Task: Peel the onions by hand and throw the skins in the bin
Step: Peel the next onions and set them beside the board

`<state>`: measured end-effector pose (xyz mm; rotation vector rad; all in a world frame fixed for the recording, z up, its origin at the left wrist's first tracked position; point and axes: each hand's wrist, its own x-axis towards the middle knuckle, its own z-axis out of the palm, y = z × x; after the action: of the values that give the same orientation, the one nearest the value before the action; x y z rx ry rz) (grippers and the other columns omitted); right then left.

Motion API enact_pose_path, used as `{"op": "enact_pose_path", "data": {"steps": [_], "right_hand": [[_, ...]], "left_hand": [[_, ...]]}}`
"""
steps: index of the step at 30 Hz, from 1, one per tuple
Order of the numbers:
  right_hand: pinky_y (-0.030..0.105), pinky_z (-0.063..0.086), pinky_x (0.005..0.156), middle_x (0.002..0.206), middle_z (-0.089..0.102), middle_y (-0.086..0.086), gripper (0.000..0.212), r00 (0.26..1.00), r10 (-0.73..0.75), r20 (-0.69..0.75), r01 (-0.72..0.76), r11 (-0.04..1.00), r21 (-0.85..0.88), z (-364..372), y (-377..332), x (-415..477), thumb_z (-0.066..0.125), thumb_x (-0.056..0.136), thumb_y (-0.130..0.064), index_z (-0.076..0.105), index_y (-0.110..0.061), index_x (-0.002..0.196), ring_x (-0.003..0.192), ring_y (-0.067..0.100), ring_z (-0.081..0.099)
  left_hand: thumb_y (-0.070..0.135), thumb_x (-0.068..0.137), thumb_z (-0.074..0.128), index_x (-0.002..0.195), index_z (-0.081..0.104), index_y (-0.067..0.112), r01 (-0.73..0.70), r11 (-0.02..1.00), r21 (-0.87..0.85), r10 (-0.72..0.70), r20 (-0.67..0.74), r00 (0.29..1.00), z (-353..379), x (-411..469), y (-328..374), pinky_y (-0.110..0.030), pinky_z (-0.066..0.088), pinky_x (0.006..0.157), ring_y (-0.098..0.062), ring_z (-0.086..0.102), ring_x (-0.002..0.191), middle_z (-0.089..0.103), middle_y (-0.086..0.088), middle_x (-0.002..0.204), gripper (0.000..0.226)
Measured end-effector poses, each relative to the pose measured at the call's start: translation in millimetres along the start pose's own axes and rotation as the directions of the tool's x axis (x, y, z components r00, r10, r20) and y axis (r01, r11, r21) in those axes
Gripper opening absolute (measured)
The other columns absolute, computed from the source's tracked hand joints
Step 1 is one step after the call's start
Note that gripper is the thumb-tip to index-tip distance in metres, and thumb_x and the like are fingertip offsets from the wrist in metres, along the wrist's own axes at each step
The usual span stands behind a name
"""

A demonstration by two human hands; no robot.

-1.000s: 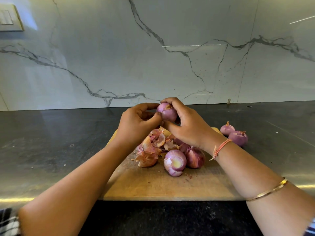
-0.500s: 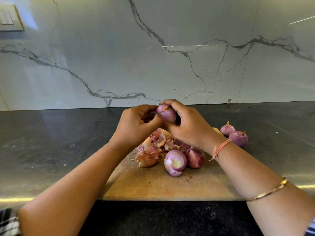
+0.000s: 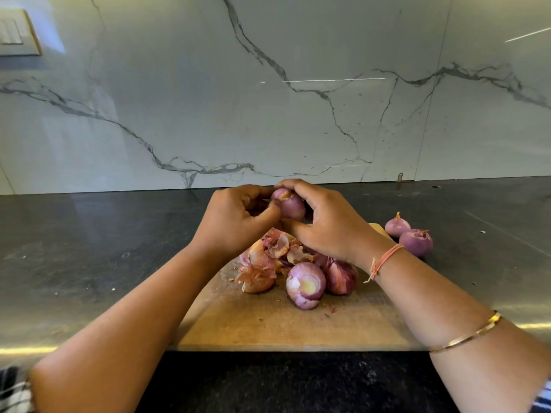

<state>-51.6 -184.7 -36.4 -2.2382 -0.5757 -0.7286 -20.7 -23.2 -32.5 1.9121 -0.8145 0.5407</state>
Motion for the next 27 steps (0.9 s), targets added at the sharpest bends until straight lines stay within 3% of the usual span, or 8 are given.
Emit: {"op": "enact_pose_path", "data": {"steps": [3,6,10,15,22,27], "right_hand": [[0.026,0.048,0.086,0.11,0.067,0.005,0.045,1.0,-0.019,0.008,0.019,0.999,-0.047,0.3,-0.2,-0.2,0.075,0.08,-0.014,0.059,-0.01,0.122,0.099,0.016,0.062],[0.024,0.047,0.084,0.107,0.067,0.003,0.042,0.999,-0.032,0.015,0.033,0.997,-0.068,0.2,-0.9,-0.1,0.075,0.081,-0.014,0.06,-0.011,0.12,0.097,0.014,0.061],[0.027,0.046,0.084,0.107,0.068,0.005,0.043,0.999,-0.044,0.018,0.045,0.996,-0.083,0.5,-1.3,-0.4,0.074,0.08,-0.012,0.06,-0.009,0.12,0.097,0.016,0.061],[0.023,0.045,0.083,0.105,0.068,0.004,0.042,0.998,-0.055,0.009,0.055,0.994,-0.098,1.2,-0.4,0.3,0.075,0.08,-0.014,0.061,-0.009,0.119,0.096,0.015,0.061],[0.017,0.044,0.079,0.103,0.068,0.003,0.041,0.999,-0.047,0.01,0.048,0.994,-0.096,1.3,0.9,0.5,0.076,0.079,-0.014,0.061,-0.009,0.117,0.092,0.012,0.06],[0.025,0.048,0.086,0.108,0.068,0.003,0.051,1.0,-0.017,0.008,0.018,0.999,-0.046,0.1,0.6,0.6,0.078,0.079,-0.019,0.057,-0.009,0.124,0.097,0.016,0.064]], "left_hand": [[0.017,0.085,0.065,0.096,0.073,0.024,-0.021,0.999,0.027,0.02,0.017,1.0,0.1,1.8,-2.7,-0.026,0.058,0.066,-0.001,0.067,0.066,0.072,0.01,0.074,0.015],[0.017,0.085,0.064,0.092,0.075,0.017,-0.058,0.994,0.089,0.056,0.019,0.998,0.4,2.0,-3.0,-0.015,0.047,0.053,0.002,0.061,0.056,0.068,0.012,0.065,0.013],[0.03,0.079,0.054,0.078,0.073,0.007,-0.132,0.972,0.192,0.131,0.016,0.991,1.2,3.0,-6.8,-0.029,0.039,0.046,-0.021,0.052,0.051,0.062,-0.004,0.054,0.03],[0.028,0.082,0.053,0.06,0.06,0.008,-0.224,0.927,0.301,0.226,0.03,0.974,0.1,5.3,-9.6,-0.019,0.027,0.044,-0.013,0.037,0.044,0.04,0.008,0.044,0.03],[0.029,0.083,0.051,0.061,0.058,0.008,-0.26,0.892,0.371,0.257,0.058,0.965,0.6,7.3,-14.1,-0.019,0.027,0.044,-0.012,0.038,0.043,0.048,0.002,0.048,0.032],[0.035,0.083,0.041,0.062,0.059,0.004,-0.269,0.895,0.357,0.281,0.019,0.959,-1.3,9.2,-17.1,-0.027,0.031,0.042,-0.017,0.041,0.041,0.051,-0.004,0.048,0.042]]}}
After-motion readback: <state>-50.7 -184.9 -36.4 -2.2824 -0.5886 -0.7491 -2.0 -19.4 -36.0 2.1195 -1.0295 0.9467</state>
